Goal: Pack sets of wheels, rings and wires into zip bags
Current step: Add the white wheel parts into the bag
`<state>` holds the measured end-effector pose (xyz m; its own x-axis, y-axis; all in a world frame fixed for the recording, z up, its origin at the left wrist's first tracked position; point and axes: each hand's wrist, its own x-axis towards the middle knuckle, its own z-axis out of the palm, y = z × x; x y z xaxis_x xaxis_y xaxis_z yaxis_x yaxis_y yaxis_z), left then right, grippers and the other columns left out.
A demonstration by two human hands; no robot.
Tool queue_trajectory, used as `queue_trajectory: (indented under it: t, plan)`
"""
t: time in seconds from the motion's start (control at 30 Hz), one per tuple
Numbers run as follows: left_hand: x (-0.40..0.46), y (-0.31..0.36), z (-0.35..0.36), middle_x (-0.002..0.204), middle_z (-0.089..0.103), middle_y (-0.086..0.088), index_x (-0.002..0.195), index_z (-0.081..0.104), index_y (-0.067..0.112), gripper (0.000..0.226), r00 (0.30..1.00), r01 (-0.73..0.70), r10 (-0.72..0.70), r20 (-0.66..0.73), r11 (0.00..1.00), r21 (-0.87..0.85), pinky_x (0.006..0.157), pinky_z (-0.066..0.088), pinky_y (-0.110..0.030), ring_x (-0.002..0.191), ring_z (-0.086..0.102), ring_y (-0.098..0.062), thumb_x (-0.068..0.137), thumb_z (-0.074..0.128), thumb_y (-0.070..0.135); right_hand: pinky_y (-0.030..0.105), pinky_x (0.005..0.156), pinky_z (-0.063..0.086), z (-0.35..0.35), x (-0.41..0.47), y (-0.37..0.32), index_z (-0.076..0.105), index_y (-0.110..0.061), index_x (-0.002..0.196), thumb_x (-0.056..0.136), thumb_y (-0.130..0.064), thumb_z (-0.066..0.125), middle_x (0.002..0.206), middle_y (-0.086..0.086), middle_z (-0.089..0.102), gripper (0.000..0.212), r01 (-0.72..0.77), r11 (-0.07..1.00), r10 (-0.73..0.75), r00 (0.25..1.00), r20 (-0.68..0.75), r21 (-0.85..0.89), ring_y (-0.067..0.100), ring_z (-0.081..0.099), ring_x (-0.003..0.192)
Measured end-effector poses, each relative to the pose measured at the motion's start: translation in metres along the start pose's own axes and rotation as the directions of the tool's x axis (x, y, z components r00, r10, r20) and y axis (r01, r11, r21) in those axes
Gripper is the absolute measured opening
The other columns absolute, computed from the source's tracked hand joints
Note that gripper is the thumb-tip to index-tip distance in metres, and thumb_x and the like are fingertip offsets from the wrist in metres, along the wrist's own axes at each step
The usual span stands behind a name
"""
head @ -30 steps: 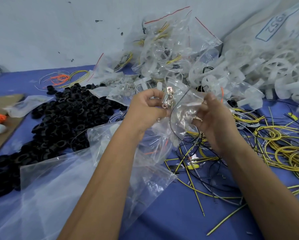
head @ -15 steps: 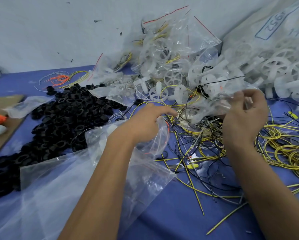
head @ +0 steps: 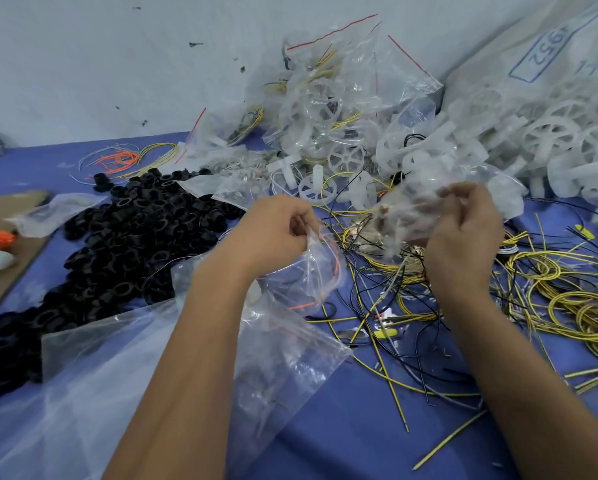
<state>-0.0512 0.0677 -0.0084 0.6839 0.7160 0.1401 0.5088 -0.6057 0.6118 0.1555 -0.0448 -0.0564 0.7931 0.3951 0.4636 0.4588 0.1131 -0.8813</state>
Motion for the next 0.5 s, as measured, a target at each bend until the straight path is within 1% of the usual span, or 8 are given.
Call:
queue_trajectory:
  t: [0.03, 0.07, 0.1, 0.17, 0.27, 0.33, 0.43, 0.5]
  plan:
    - [-0.001, -0.001, -0.002, 0.066, 0.059, 0.008, 0.087, 0.076, 0.020, 0.029, 1.000, 0.006, -0.006, -0.002, 1.000, -0.009, 0.057, 0.037, -0.008, 0.053, 0.050, 0.001, 0.084, 0.063, -0.005, 0.040, 0.057, 0.061, 0.000, 0.002, -0.004, 0.056, -0.014, 0.107, 0.108, -0.017, 0.042, 0.103, 0.007, 0.070, 0.014, -0.128, 0.974, 0.131, 0.991, -0.005, 0.186, 0.027, 0.073, 0.075]
    - [-0.001, -0.001, -0.003, 0.066, 0.060, 0.005, 0.085, 0.076, 0.022, 0.029, 1.000, 0.008, -0.008, -0.005, 1.000, -0.017, 0.057, 0.038, -0.010, 0.052, 0.049, 0.000, 0.084, 0.064, -0.005, 0.040, 0.057, 0.062, 0.000, 0.003, -0.008, 0.053, -0.015, 0.104, 0.109, -0.017, 0.041, 0.102, 0.008, 0.070, 0.013, -0.235, 0.900, 0.240, 0.970, 0.032, 0.368, 0.029, 0.075, 0.074]
    - [-0.002, -0.001, -0.005, 0.067, 0.061, 0.002, 0.082, 0.074, 0.024, 0.031, 1.000, 0.006, -0.006, -0.011, 1.000, -0.026, 0.057, 0.040, -0.011, 0.052, 0.048, 0.000, 0.083, 0.065, -0.005, 0.038, 0.057, 0.062, 0.000, 0.004, -0.011, 0.051, -0.016, 0.101, 0.110, -0.017, 0.040, 0.101, 0.008, 0.072, 0.014, -0.312, 0.808, 0.310, 0.947, 0.090, 0.500, 0.030, 0.076, 0.071]
    - [-0.002, 0.001, -0.009, 0.066, 0.061, 0.002, 0.079, 0.072, 0.027, 0.037, 0.999, 0.005, -0.006, -0.032, 0.999, -0.048, 0.058, 0.042, -0.011, 0.052, 0.050, -0.001, 0.081, 0.063, -0.008, 0.035, 0.061, 0.063, 0.000, 0.005, -0.015, 0.052, -0.015, 0.096, 0.110, -0.015, 0.040, 0.097, 0.006, 0.073, 0.019, -0.409, 0.661, 0.359, 0.909, 0.213, 0.630, 0.027, 0.076, 0.074]
    - [-0.003, 0.002, -0.012, 0.067, 0.064, 0.002, 0.076, 0.072, 0.028, 0.042, 0.998, -0.003, -0.003, -0.061, 0.996, -0.089, 0.060, 0.048, -0.015, 0.056, 0.058, -0.006, 0.080, 0.062, -0.012, 0.030, 0.066, 0.062, 0.004, -0.001, -0.023, 0.058, -0.012, 0.094, 0.109, -0.009, 0.041, 0.086, -0.001, 0.076, 0.023, -0.496, 0.509, 0.289, 0.868, 0.403, 0.704, 0.021, 0.077, 0.083]
    - [-0.004, 0.004, -0.012, 0.072, 0.068, -0.002, 0.078, 0.074, 0.027, 0.041, 0.998, -0.012, 0.003, -0.069, 0.992, -0.127, 0.060, 0.050, -0.015, 0.058, 0.061, -0.007, 0.083, 0.064, -0.012, 0.030, 0.068, 0.063, 0.007, -0.006, -0.026, 0.059, -0.009, 0.100, 0.108, -0.009, 0.040, 0.092, 0.001, 0.076, 0.021, -0.536, 0.469, 0.216, 0.841, 0.497, 0.702, 0.020, 0.076, 0.089]
    - [-0.003, 0.006, -0.012, 0.083, 0.073, -0.007, 0.084, 0.077, 0.024, 0.036, 0.994, -0.034, 0.018, -0.105, 0.988, -0.152, 0.063, 0.052, -0.014, 0.066, 0.064, -0.011, 0.084, 0.066, -0.010, 0.031, 0.071, 0.063, 0.011, -0.014, -0.028, 0.057, -0.007, 0.106, 0.109, -0.011, 0.039, 0.099, 0.007, 0.076, 0.019, -0.572, 0.521, 0.136, 0.788, 0.600, 0.633, 0.021, 0.075, 0.094]
    - [-0.002, 0.008, -0.012, 0.086, 0.074, -0.008, 0.084, 0.077, 0.023, 0.033, 0.988, -0.057, 0.032, -0.149, 0.984, -0.168, 0.064, 0.050, -0.013, 0.070, 0.065, -0.015, 0.083, 0.067, -0.009, 0.033, 0.071, 0.063, 0.012, -0.018, -0.029, 0.055, -0.007, 0.104, 0.109, -0.008, 0.038, 0.100, 0.010, 0.077, 0.019, -0.593, 0.561, 0.104, 0.743, 0.661, 0.578, 0.025, 0.076, 0.094]
